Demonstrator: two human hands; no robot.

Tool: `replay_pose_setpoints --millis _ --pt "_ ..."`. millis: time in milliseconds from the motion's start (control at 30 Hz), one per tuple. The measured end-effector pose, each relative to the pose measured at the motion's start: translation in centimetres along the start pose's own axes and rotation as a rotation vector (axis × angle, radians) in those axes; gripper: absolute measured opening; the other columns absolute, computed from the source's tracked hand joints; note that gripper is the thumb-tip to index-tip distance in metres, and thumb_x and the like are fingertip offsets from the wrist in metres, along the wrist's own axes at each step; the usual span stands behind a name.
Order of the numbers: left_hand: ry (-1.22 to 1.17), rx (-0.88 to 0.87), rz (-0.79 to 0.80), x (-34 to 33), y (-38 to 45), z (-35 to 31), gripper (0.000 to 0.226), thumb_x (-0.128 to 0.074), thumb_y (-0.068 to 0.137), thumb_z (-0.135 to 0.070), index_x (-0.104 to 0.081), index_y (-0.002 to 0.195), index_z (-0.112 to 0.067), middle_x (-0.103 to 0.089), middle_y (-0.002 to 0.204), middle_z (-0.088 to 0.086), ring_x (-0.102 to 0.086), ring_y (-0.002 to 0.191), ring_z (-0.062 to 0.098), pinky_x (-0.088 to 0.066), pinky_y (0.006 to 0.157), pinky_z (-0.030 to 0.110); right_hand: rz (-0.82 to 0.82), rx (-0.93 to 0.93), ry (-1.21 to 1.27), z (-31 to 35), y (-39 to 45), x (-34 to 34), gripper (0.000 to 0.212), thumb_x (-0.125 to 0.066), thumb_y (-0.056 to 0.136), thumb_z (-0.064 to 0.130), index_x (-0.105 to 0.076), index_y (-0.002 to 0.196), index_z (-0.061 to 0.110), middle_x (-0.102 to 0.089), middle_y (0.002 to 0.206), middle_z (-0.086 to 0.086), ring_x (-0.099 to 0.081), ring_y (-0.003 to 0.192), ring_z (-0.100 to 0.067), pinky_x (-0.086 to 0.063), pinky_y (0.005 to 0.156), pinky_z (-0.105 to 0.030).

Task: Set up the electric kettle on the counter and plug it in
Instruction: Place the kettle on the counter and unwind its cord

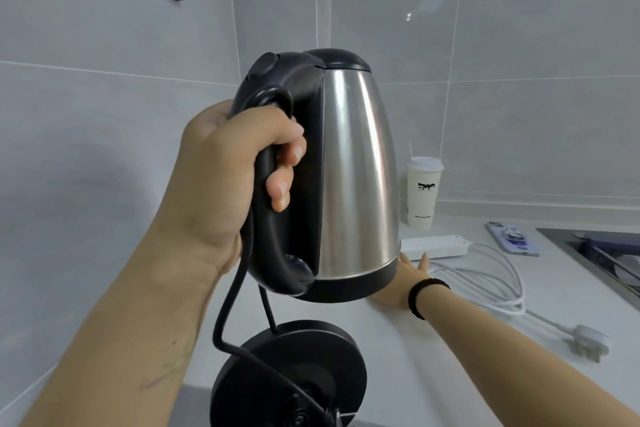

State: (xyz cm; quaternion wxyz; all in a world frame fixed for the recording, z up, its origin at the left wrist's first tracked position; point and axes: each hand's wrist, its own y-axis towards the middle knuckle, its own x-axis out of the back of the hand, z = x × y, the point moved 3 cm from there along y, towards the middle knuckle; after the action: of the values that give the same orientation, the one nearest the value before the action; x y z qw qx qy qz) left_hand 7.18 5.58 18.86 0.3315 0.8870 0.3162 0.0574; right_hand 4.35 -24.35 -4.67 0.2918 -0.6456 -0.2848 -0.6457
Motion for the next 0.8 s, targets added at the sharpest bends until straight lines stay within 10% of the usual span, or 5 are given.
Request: replay_pose_setpoints --millis 167,300,533,800 --pt "0.0 0.026 -0.029 0.2 0.4 0.3 0.016 -0.053 0.07 -0.013 -0.053 0.085 -0.006 -0.049 0.056 0.002 -0.035 0.037 0.01 -0.031 0.037 0.02 -0.198 0.046 0.912 2.3 -6.0 3.8 0.036 -0.041 0.096 0.039 -0.056 0.125 0.024 -0.057 0.131 0.0 -0.051 0.122 -0.02 -0.034 0.108 -0.042" --pt "-0.044 0.021 -0.066 0.2 0.9 0.8 0.012 -0.054 0.071 -0.012 -0.052 0.081 -0.007 -0.051 0.057 0.003 -0.036 0.039 0.011 -0.032 0.039 0.02 0.11 0.17 1.487 4.5 -11.3 3.7 0.043 -0.046 0.095 0.044 -0.067 0.109 0.008 -0.073 0.106 -0.006 -0.067 0.102 -0.022 -0.048 0.098 -0.04" --pt "-0.099 0.032 -0.142 0.2 1.2 2.3 0.002 -0.052 0.081 -0.005 -0.051 0.081 -0.006 -0.05 0.059 0.005 -0.037 0.041 0.013 -0.033 0.04 0.022 0.321 0.264 1.714 6.3 -15.6 1.0 0.043 -0.052 0.085 0.05 -0.071 0.096 0.013 -0.063 0.079 -0.002 -0.058 0.073 -0.016 -0.047 0.068 -0.027" --pt "-0.031 -0.041 -0.174 1.8 1.2 5.6 0.011 -0.056 0.078 -0.008 -0.054 0.088 -0.004 -0.062 0.063 0.012 -0.04 0.043 0.021 -0.039 0.046 0.026 0.256 0.381 1.684 5.0 -16.1 0.0 0.029 -0.08 0.072 0.012 -0.068 0.094 -0.003 -0.071 0.087 -0.018 -0.068 0.078 -0.024 -0.053 0.08 -0.036"
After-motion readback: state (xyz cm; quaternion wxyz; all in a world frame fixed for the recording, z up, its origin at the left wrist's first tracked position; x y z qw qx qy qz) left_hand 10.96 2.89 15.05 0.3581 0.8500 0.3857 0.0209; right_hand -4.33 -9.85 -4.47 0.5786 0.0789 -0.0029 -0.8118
